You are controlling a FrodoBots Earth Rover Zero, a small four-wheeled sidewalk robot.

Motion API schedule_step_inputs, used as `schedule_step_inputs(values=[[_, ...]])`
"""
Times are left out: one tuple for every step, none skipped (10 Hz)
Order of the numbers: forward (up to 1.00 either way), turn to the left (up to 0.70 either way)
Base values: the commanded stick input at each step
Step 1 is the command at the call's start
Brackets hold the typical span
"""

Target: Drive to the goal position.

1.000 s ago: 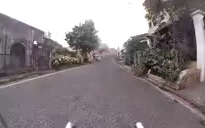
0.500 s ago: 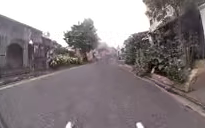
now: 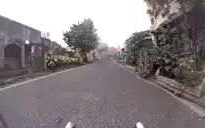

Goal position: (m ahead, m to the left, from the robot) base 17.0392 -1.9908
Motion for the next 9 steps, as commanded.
schedule_step_inputs(values=[[0.7,0.0],[0.7,0.0],[0.7,0.0],[0.7,0.0],[0.7,0.0],[0.7,0.0],[0.7,0.0],[0.7,0.0],[0.7,0.0]])
